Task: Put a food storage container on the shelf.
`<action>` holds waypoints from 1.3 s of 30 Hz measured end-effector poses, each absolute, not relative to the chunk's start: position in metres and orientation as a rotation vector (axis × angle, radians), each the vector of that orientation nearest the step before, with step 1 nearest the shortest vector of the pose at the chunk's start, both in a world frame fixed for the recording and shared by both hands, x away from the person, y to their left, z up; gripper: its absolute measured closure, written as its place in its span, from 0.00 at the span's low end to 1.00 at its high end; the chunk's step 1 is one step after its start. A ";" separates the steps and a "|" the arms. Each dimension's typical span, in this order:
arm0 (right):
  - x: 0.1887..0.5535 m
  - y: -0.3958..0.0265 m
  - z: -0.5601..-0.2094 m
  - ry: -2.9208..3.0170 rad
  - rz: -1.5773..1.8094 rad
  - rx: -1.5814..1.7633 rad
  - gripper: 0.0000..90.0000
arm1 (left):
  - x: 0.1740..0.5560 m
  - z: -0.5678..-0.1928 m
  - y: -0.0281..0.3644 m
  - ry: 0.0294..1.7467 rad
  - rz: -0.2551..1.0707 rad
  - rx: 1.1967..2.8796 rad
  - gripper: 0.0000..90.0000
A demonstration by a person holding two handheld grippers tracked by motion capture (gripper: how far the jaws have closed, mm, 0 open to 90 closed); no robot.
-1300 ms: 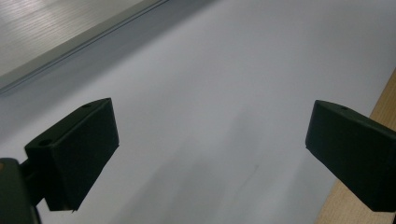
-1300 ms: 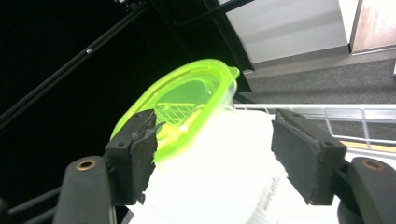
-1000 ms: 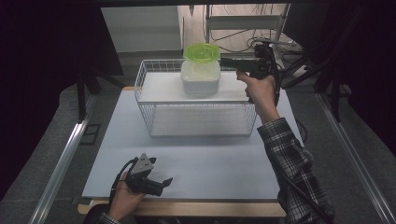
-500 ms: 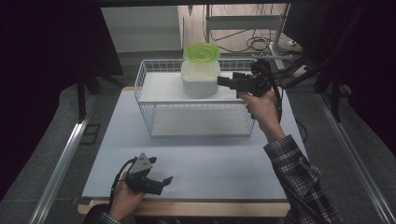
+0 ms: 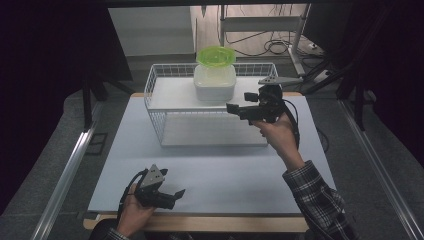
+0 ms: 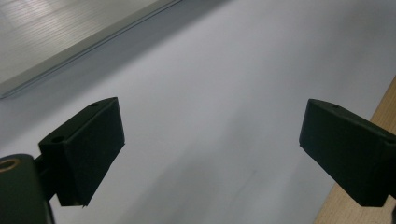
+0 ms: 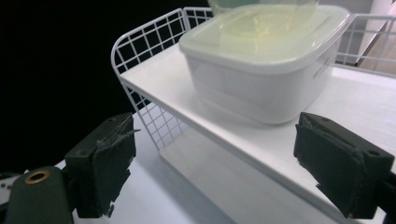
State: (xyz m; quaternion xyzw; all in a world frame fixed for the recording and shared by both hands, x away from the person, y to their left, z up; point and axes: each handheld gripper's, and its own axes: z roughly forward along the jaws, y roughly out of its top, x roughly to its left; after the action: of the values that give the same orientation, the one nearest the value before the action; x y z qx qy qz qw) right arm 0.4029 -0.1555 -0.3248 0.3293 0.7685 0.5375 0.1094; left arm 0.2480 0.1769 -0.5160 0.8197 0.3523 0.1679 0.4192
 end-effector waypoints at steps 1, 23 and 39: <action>0.401 -0.156 -0.327 2.259 1.580 0.961 0.14 | 0.248 -0.515 0.177 0.882 0.417 2.065 0.08; 0.375 -0.175 -0.401 2.339 1.453 0.910 0.04 | 0.248 -0.518 0.172 0.834 0.402 2.102 0.07; 0.350 -0.197 -0.430 2.359 1.384 0.954 0.03 | 0.248 -0.518 0.174 0.820 0.393 2.084 0.06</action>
State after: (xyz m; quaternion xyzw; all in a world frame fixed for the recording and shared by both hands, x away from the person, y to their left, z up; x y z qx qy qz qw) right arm 0.3502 -0.1966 -0.4305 0.3269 0.8083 0.4741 0.1223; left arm 0.2479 0.1741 -0.5180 0.8316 0.3271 0.1569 0.4204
